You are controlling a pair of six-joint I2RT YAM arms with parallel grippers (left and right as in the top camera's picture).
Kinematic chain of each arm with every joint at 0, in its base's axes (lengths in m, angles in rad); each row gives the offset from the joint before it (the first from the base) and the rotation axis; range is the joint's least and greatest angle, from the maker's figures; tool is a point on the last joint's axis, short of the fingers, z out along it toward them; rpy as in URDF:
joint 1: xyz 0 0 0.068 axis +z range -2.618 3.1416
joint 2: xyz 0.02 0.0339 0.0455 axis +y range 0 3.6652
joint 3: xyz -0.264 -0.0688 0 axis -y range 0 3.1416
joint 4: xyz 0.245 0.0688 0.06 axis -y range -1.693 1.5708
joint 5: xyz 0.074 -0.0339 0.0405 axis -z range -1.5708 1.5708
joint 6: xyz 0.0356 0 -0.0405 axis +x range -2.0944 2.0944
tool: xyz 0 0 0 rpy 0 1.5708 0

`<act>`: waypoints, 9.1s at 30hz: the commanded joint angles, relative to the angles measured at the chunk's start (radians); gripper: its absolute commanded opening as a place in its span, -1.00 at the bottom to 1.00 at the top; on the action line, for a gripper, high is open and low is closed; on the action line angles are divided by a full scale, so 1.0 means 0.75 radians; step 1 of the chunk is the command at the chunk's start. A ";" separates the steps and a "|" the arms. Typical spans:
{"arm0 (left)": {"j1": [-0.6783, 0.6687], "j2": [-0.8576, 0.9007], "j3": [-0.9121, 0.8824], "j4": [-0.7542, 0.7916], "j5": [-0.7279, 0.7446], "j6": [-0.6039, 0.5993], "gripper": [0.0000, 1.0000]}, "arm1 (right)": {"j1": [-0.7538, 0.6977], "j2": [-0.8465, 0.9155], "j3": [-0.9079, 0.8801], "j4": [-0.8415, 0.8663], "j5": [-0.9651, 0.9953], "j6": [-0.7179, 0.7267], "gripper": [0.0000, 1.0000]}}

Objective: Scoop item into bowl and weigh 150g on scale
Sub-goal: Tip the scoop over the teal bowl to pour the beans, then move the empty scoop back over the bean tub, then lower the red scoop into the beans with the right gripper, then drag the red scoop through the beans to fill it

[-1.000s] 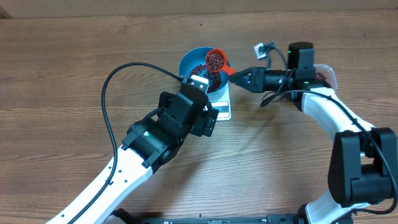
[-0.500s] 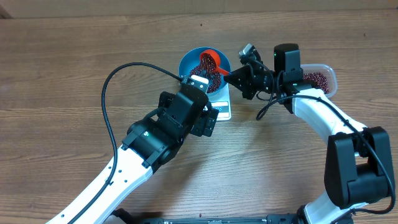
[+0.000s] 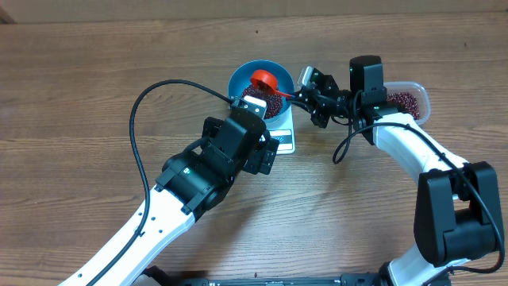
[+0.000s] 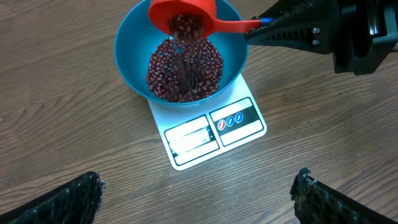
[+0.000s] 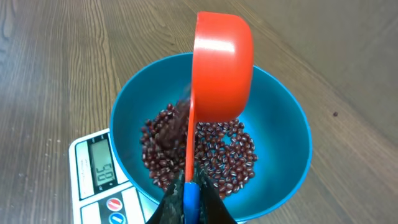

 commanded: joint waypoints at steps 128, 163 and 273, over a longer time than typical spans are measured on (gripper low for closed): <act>0.000 -0.019 -0.004 0.004 -0.022 -0.009 0.99 | -0.687 -0.224 0.004 -0.604 0.778 0.379 -0.92; 0.000 -0.019 -0.004 0.004 -0.022 -0.009 0.99 | -0.680 -0.186 0.003 -0.706 0.513 0.504 -0.92; 0.000 -0.019 -0.004 0.004 -0.022 -0.009 0.99 | -1.004 0.027 0.003 -0.665 -0.314 1.088 -0.93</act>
